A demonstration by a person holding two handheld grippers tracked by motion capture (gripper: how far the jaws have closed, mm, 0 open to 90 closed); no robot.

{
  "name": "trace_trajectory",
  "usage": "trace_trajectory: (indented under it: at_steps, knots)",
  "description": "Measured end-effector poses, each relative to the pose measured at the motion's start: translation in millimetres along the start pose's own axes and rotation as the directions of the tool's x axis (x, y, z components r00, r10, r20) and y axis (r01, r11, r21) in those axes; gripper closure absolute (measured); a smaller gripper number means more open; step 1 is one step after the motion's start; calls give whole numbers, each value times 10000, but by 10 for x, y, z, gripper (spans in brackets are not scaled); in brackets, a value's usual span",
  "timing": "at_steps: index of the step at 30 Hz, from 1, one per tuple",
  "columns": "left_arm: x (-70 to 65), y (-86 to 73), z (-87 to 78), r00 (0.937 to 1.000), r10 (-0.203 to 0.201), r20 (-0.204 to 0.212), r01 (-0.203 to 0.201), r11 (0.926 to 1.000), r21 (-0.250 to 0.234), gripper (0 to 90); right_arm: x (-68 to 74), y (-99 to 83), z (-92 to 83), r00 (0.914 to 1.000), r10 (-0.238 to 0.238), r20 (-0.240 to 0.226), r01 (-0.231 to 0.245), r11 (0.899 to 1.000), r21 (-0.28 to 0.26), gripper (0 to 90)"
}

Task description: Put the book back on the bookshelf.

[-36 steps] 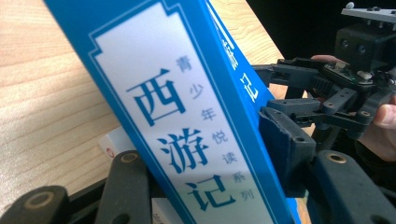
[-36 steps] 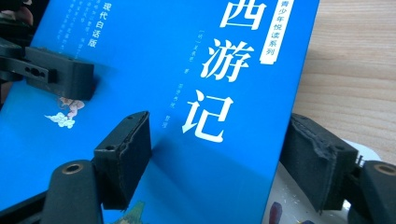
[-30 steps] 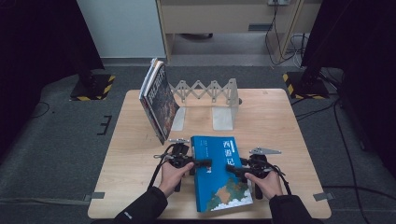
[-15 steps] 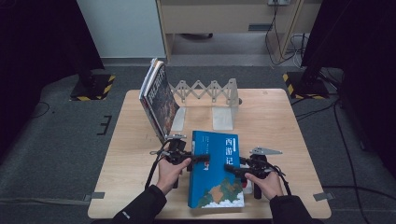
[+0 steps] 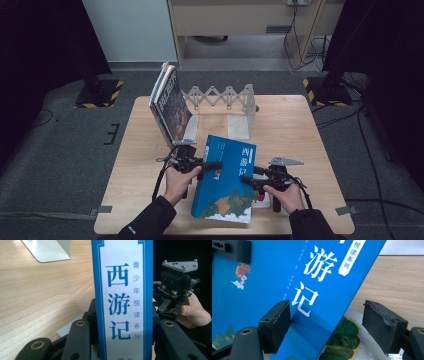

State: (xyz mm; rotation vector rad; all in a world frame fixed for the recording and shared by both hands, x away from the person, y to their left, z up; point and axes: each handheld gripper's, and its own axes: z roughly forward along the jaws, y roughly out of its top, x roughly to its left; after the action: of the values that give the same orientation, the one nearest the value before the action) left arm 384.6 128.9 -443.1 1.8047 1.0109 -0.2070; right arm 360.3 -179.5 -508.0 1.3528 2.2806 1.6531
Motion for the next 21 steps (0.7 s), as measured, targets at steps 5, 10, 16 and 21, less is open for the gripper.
trace_trajectory:
  at_steps: [5, 10, 16, 21]
  knots:
    - [-75, 57, -65, 9996, 275, -46, -276, 9996, -56, 613, -10, 14, -31, 10000, -1, 21, 1, 9999, -145, 228]
    - [-124, 114, -153, 9990, 438, -134, -440, 9988, -192, 614, -40, 27, -78, 9998, -34, 172, 39, 9996, -284, 228]
    - [-140, 179, -277, 9988, 438, -195, -447, 9979, -464, 615, -126, 34, -152, 9942, -351, 1015, 377, 9990, -242, 223]
    - [-176, 256, -428, 9979, 528, -366, -558, 9946, -871, 616, -261, 15, -222, 9684, -922, 2317, 840, 9955, 449, 218]
